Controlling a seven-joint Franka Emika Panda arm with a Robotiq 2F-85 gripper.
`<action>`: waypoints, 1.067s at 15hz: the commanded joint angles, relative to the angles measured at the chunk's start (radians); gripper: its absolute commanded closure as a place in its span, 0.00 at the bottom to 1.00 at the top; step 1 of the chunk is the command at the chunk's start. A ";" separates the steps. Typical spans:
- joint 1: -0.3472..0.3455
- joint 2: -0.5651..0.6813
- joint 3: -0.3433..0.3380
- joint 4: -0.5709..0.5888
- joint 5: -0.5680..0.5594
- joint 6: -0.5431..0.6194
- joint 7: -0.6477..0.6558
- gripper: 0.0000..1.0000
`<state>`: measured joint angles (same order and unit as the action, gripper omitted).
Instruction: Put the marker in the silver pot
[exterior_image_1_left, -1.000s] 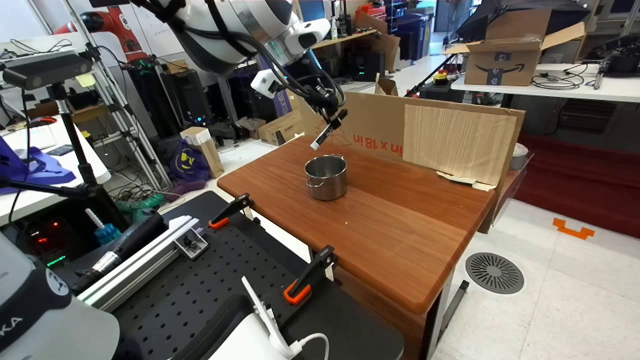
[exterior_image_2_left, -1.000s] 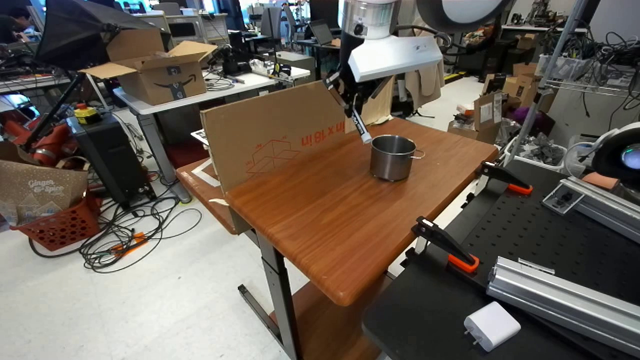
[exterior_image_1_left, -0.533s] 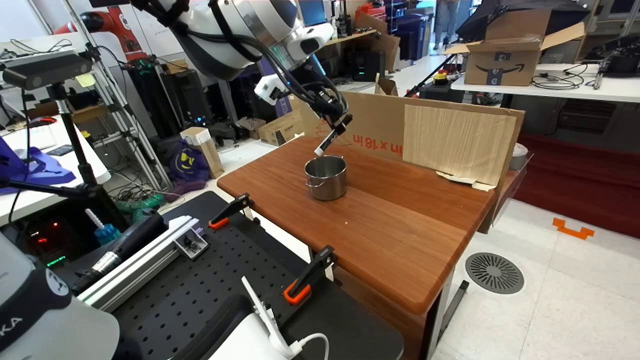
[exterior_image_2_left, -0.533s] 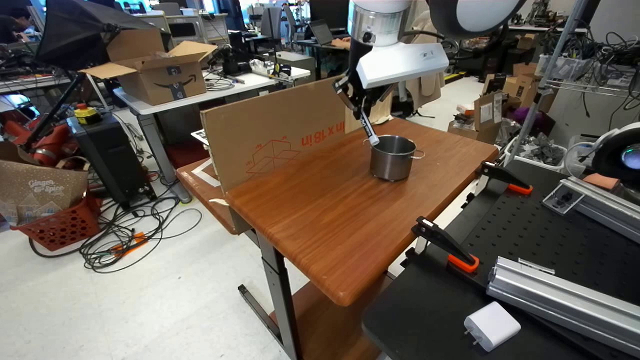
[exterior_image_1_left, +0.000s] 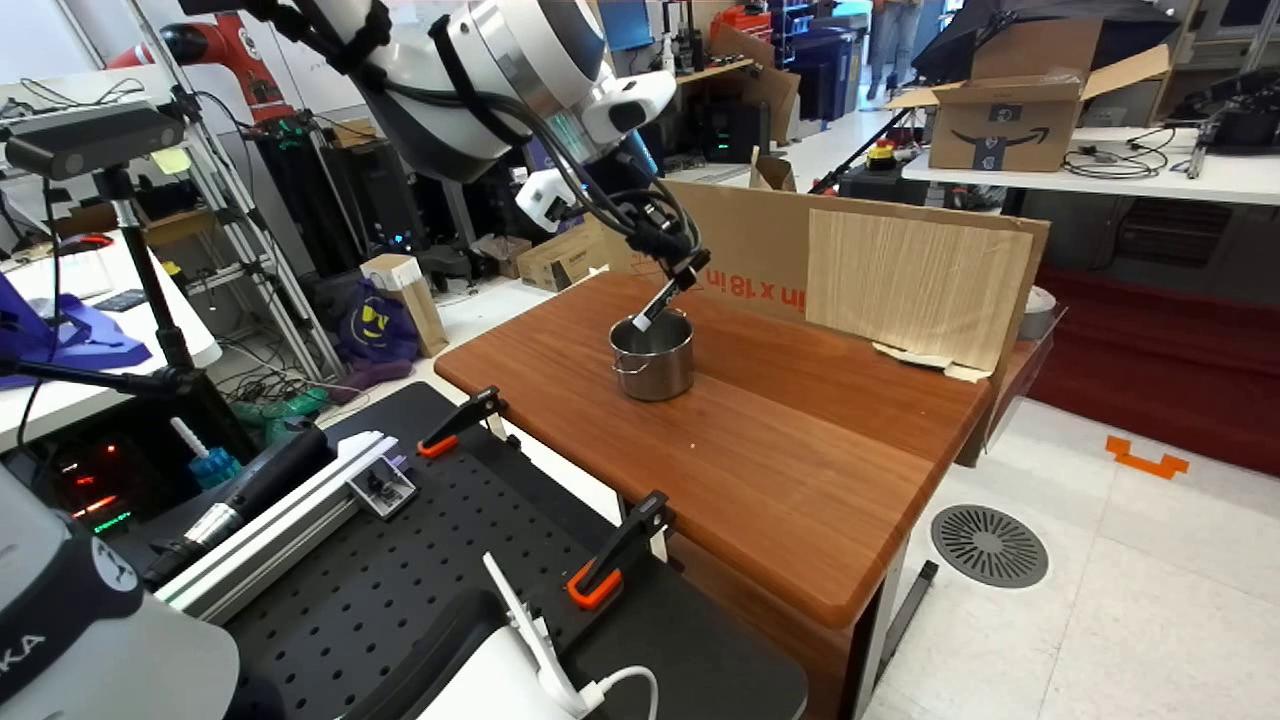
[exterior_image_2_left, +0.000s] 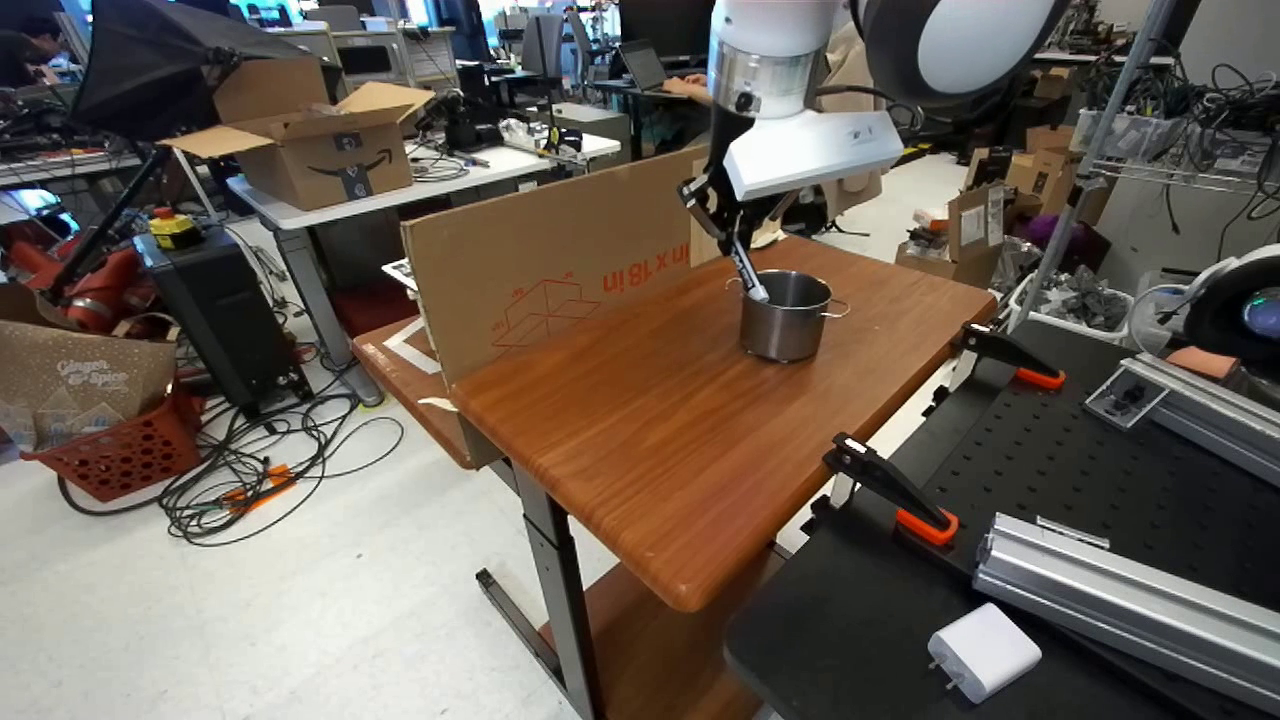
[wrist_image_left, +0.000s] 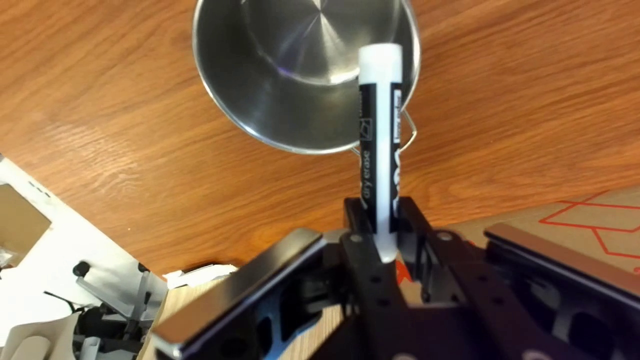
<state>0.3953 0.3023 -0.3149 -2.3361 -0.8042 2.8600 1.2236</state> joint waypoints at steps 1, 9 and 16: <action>0.003 0.024 -0.019 -0.001 -0.030 0.054 0.029 0.95; -0.009 0.058 -0.005 0.003 0.003 0.049 0.007 0.48; -0.003 0.055 -0.006 0.005 -0.002 0.057 0.011 0.01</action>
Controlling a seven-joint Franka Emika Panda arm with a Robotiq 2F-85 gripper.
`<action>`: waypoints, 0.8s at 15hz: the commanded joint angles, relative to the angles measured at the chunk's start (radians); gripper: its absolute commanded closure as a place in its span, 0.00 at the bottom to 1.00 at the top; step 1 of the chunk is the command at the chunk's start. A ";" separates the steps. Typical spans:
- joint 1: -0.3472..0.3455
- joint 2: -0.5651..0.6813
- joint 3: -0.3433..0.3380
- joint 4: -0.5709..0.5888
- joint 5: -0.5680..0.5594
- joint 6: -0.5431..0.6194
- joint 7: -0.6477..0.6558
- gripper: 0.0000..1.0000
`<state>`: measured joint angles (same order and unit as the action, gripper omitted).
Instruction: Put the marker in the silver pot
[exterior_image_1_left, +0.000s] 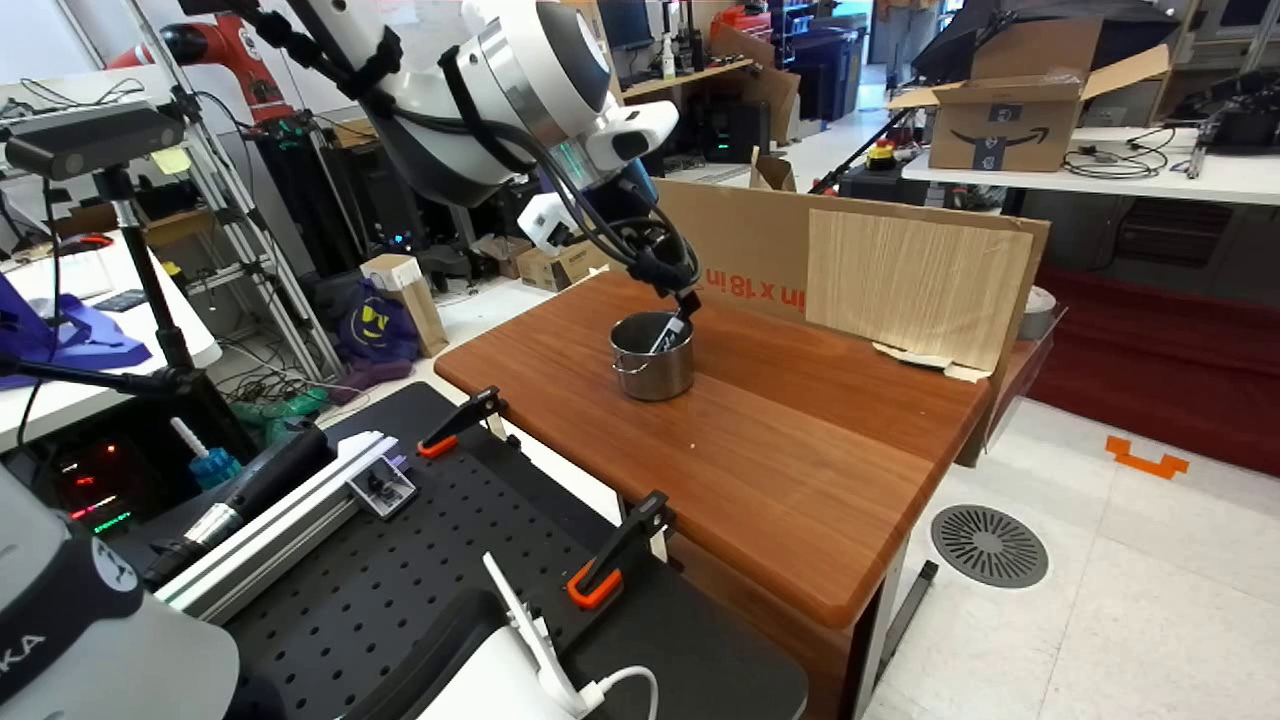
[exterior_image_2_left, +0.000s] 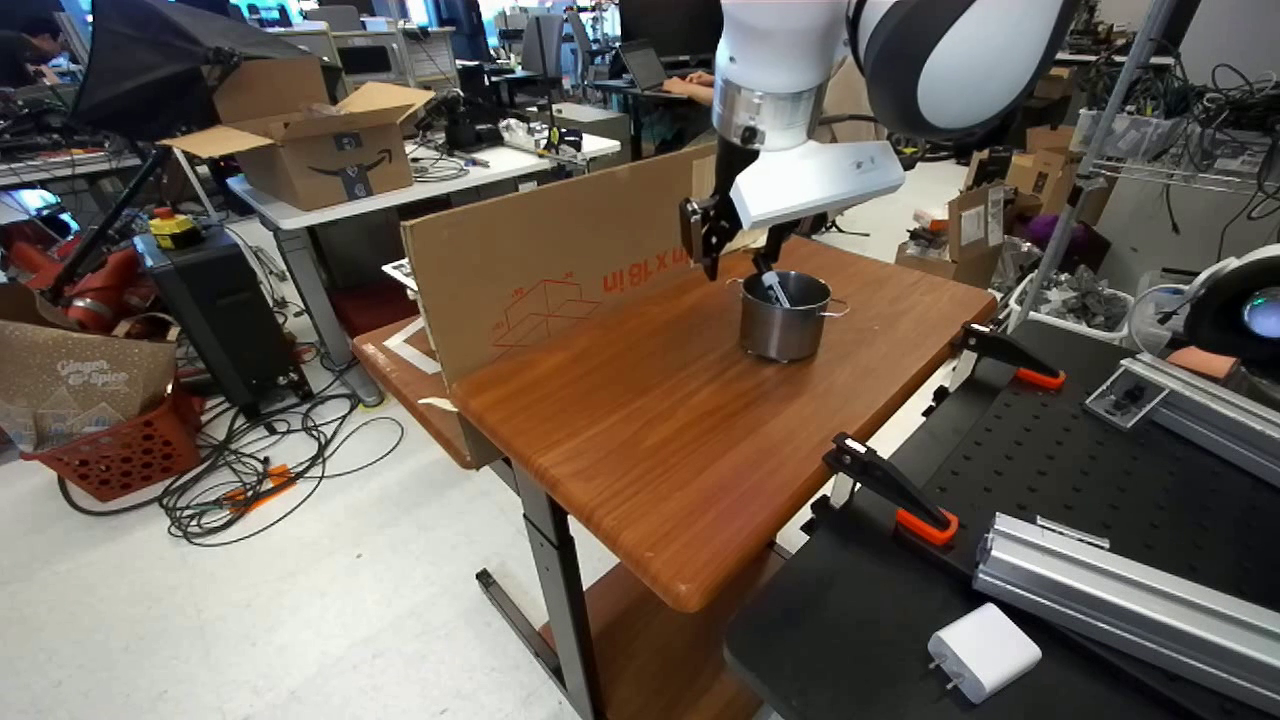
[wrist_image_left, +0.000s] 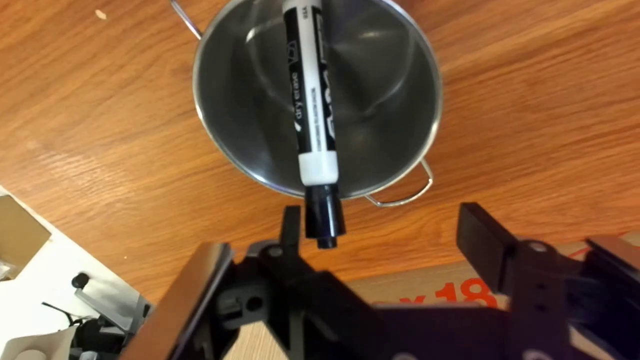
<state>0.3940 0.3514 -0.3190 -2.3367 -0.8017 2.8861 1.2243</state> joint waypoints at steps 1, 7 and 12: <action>-0.001 0.002 -0.002 0.004 -0.005 0.031 0.010 0.00; -0.013 -0.098 0.008 -0.050 0.009 0.039 -0.022 0.00; 0.000 -0.137 0.006 -0.056 0.002 0.018 -0.022 0.00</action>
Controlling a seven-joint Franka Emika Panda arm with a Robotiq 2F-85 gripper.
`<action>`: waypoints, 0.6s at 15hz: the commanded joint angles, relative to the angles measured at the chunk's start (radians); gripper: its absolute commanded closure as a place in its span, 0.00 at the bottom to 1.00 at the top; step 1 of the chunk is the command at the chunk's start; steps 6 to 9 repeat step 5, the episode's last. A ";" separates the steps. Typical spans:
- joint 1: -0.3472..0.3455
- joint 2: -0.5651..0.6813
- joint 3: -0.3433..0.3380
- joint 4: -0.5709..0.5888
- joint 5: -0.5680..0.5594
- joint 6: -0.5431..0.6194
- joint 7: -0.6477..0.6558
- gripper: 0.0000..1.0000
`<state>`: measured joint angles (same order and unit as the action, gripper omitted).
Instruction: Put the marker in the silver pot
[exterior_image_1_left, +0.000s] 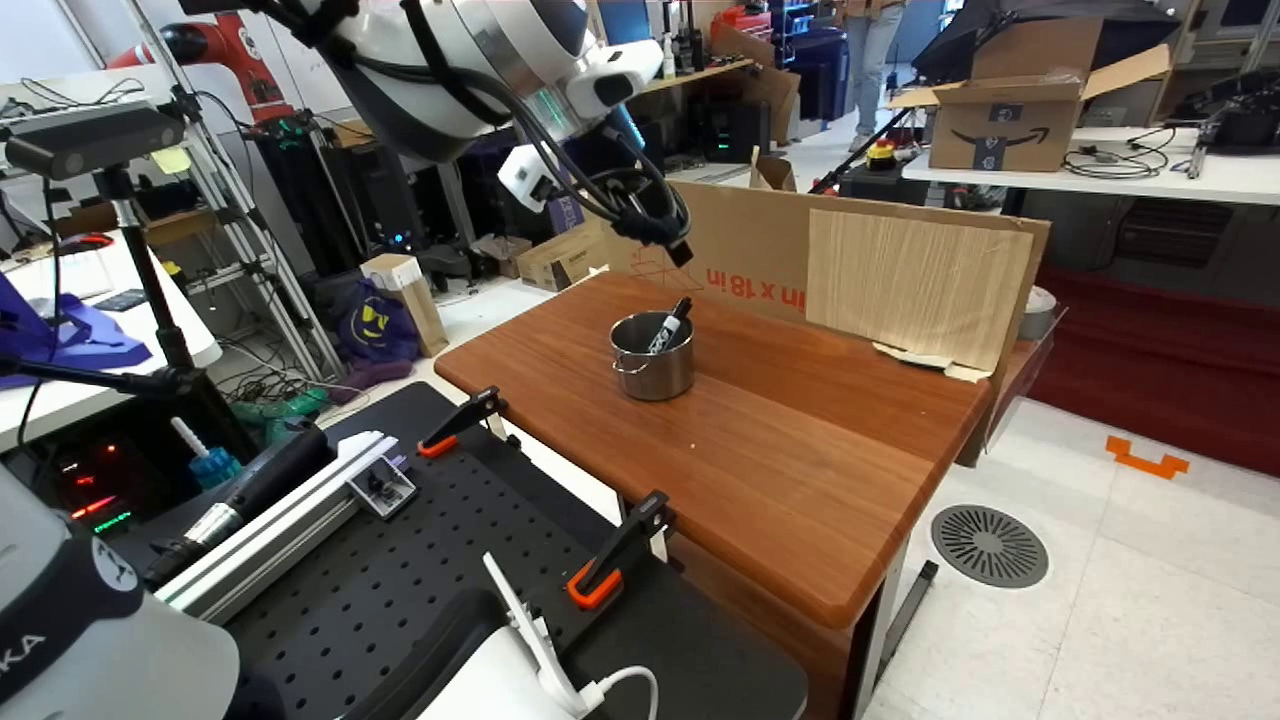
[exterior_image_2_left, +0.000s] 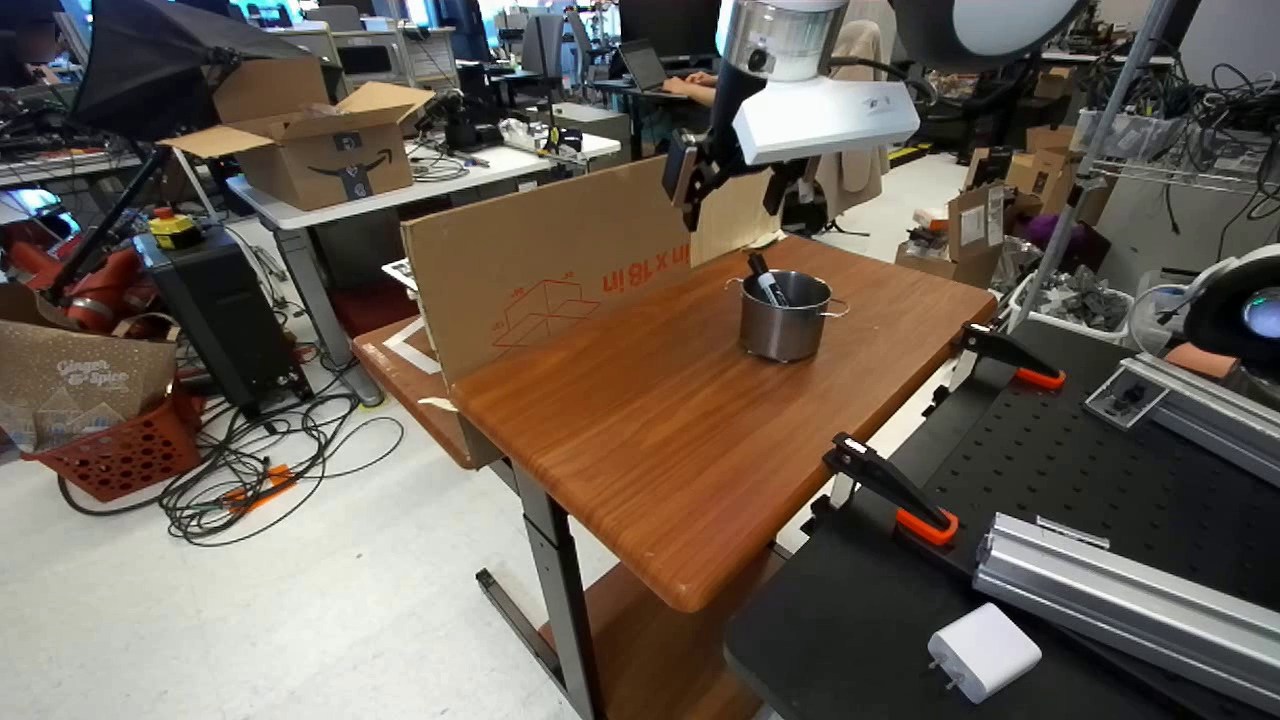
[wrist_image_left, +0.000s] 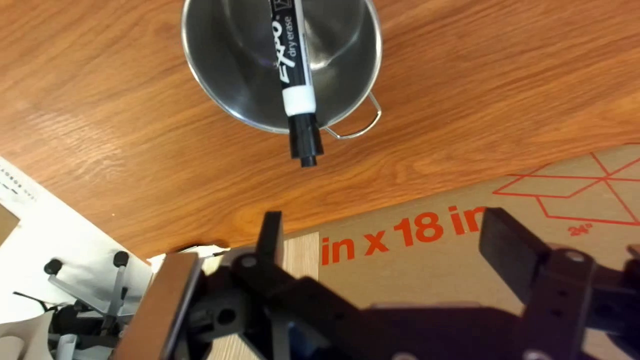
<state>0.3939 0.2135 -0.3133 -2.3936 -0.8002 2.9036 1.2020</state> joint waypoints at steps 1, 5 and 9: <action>0.000 -0.006 0.000 -0.007 0.000 0.000 -0.002 0.00; -0.001 -0.007 0.000 -0.012 0.000 0.000 -0.003 0.00; -0.001 -0.007 0.000 -0.012 0.000 0.000 -0.003 0.00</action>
